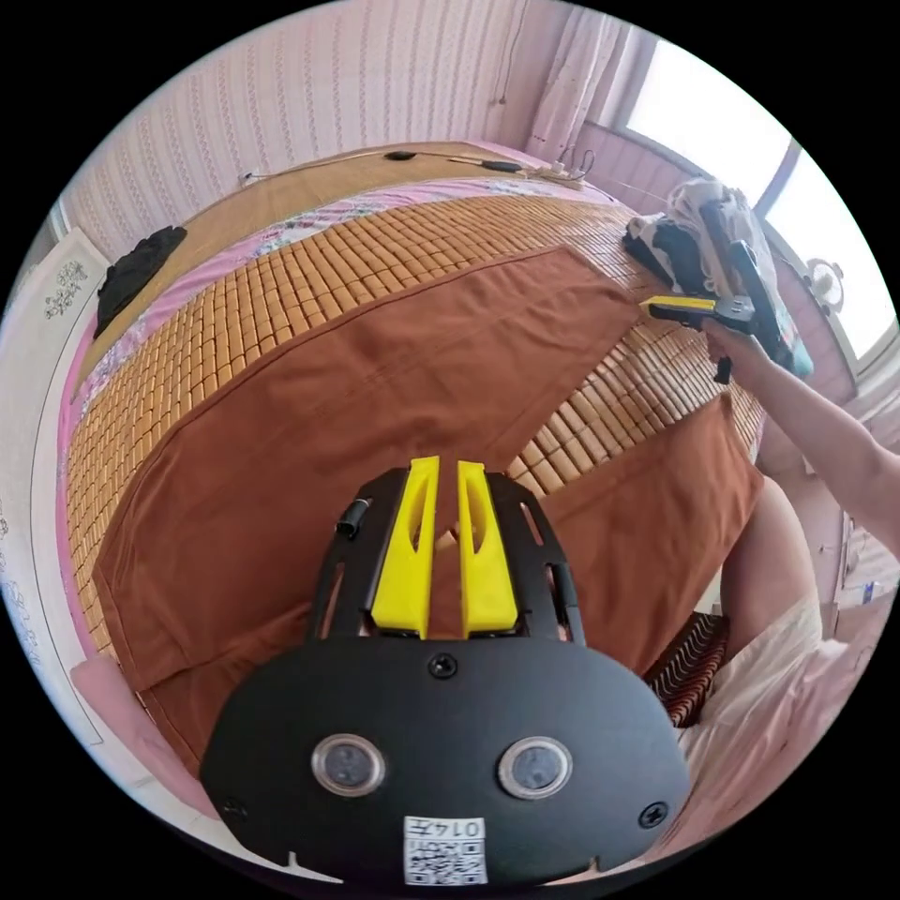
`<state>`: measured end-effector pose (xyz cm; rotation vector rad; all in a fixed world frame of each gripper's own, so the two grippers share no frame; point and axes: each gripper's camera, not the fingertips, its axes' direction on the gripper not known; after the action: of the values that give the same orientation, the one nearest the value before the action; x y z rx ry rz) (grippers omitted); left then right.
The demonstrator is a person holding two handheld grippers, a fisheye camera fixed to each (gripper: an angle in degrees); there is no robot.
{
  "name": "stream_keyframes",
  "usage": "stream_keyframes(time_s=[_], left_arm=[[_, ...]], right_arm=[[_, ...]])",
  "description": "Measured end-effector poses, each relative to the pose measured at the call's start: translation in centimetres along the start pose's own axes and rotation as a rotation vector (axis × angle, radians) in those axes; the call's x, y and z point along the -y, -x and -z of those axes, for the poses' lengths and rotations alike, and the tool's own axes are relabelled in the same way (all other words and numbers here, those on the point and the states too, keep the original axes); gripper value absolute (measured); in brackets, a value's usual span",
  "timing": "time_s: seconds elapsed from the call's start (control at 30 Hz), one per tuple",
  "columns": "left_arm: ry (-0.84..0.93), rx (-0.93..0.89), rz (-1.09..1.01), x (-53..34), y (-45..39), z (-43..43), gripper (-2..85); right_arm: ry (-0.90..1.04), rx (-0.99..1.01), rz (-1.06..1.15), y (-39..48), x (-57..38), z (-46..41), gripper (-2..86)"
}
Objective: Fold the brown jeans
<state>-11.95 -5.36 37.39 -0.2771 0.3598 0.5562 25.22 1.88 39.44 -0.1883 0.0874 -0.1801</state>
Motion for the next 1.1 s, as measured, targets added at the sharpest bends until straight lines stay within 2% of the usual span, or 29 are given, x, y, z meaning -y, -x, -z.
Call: stream_keyframes(time_s=[0.13, 0.23, 0.33, 0.4, 0.5, 0.63, 0.73, 0.83, 0.93, 1.1], left_arm=[[0.125, -0.052, -0.083, -3.4, -7.2, -1.6, 4.7], [0.191, -0.024, -0.178, -4.3, -12.2, -3.1, 5.6], [0.223, 0.045, -0.235, -4.0, -15.6, -4.2, 6.0], [0.232, 0.069, -0.252, -3.5, -16.8, -4.6, 6.0], [0.234, 0.065, -0.248, -2.8, -17.5, -4.8, 5.7], [0.236, 0.076, -0.24, -2.3, -18.1, -4.2, 6.1], [0.182, 0.084, -0.25, -1.6, -18.5, -2.5, 6.2], [0.116, 0.055, -0.241, -0.1, -18.3, -1.2, 6.3], [0.066, 0.068, -0.256, 2.0, -18.0, -1.3, 6.5], [0.102, 0.099, -0.279, 6.2, -17.0, -4.4, 8.2]], right_arm=[[0.057, 0.038, -0.039, -2.1, -9.4, 3.8, 5.4], [0.148, -0.04, -0.022, -2.7, -13.6, 5.0, 7.2], [0.16, -0.096, -0.072, -4.2, -16.0, 4.7, 10.8], [0.149, -0.023, -0.131, -5.6, -16.2, 4.4, 11.3], [0.087, 0.106, -0.22, -7.6, -15.9, 3.5, 10.6], [0.099, 0.224, -0.259, -9.6, -15.0, 2.9, 2.2], [0.013, 0.286, -0.255, -10.9, -14.9, 5.5, 0.5], [-0.053, 0.315, -0.248, -12.0, -14.5, 7.3, -0.2], [-0.024, 0.277, -0.239, -12.4, -14.0, 6.2, -0.4], [0.025, 0.291, -0.296, -12.6, -13.5, 3.4, -0.5]])
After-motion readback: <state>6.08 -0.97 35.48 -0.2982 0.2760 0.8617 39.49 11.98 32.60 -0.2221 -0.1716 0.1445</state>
